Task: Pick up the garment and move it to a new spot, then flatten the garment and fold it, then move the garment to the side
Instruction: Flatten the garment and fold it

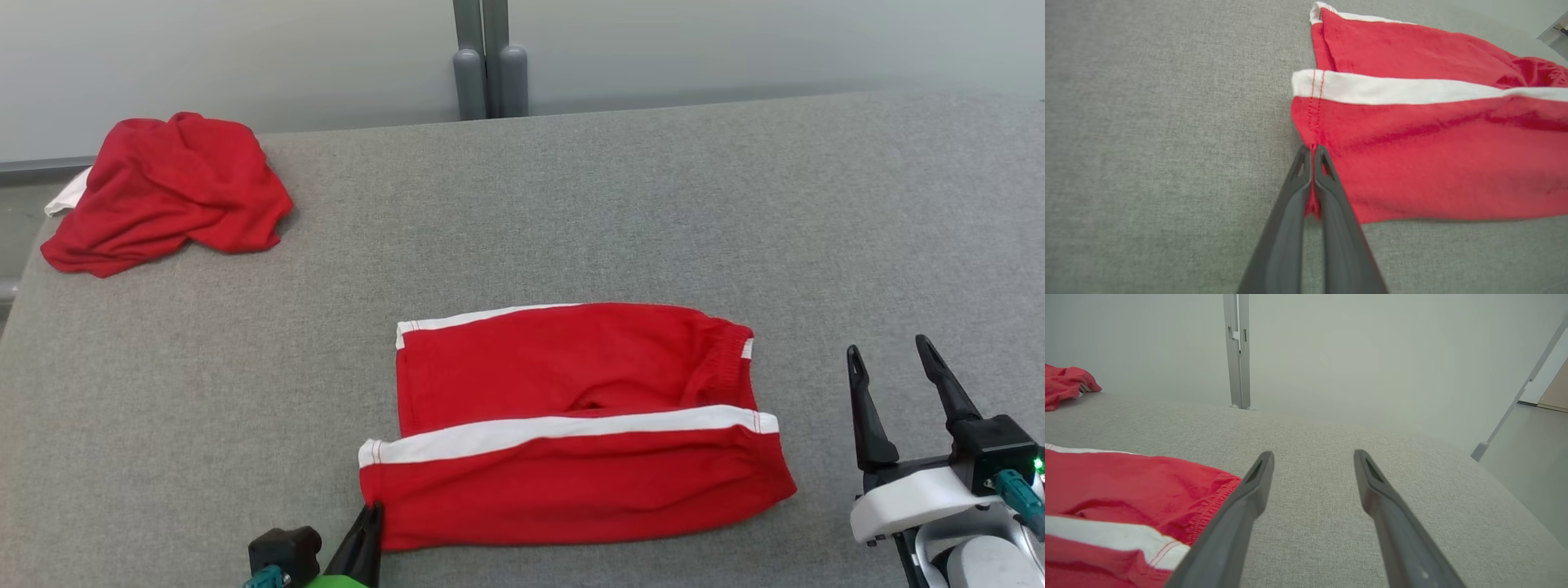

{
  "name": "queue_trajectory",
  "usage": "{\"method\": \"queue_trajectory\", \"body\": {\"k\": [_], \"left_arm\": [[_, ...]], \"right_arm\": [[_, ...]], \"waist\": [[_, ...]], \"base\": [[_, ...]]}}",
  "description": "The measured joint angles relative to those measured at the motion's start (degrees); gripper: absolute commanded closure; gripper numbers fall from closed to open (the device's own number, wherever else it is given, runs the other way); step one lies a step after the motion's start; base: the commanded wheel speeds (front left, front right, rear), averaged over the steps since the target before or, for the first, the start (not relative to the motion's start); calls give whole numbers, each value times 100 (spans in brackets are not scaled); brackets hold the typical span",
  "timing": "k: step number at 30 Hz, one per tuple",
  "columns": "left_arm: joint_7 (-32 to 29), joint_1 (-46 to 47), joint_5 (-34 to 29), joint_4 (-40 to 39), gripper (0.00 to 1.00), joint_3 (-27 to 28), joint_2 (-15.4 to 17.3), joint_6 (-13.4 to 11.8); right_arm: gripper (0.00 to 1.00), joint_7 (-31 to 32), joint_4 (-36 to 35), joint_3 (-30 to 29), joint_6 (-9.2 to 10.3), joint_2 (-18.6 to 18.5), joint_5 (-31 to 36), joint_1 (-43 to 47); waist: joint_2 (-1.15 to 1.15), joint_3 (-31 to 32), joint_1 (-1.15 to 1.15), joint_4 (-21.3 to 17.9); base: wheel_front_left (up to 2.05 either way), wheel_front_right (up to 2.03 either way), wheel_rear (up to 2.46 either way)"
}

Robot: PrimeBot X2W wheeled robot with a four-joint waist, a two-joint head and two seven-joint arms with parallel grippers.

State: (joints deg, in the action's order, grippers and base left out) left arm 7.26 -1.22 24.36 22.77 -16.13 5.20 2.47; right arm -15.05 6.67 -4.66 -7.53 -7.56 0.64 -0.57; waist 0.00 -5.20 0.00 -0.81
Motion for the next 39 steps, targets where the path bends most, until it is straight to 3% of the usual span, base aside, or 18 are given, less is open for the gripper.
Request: {"method": "queue_trajectory", "body": {"k": [2,3,5,7,19,28,39], "left_arm": [[38,1,34,151,100,-11,-18,7],[47,1,40,232,95,-24,-22,8],[122,2,74,361,51,-25,-35,14],[247,7,99,425,0,1,-49,14],[744,152,48,-77,0,366,68,-58],[779,211,-308,-588,0,703,67,-229],[787,148,-672,-803,0,871,-96,-190]], "right_arm": [[0,0,2,-70,0,70,10,0],[0,0,7,-90,0,107,13,0],[0,0,8,-105,0,168,42,0],[0,0,11,-105,0,202,45,-2],[0,0,-44,-64,0,313,53,-38],[0,0,-31,151,0,385,-19,-84],[0,0,181,444,0,455,-164,-86]], "waist": [[0,2,0,-17],[0,4,0,-26],[0,8,0,-44],[0,18,0,-50],[0,230,0,23],[0,522,0,69],[0,609,0,57]], "base": [[0,0,0],[0,0,0],[0,0,0],[0,0,0],[0,0,0],[0,0,0],[0,0,0]]}}
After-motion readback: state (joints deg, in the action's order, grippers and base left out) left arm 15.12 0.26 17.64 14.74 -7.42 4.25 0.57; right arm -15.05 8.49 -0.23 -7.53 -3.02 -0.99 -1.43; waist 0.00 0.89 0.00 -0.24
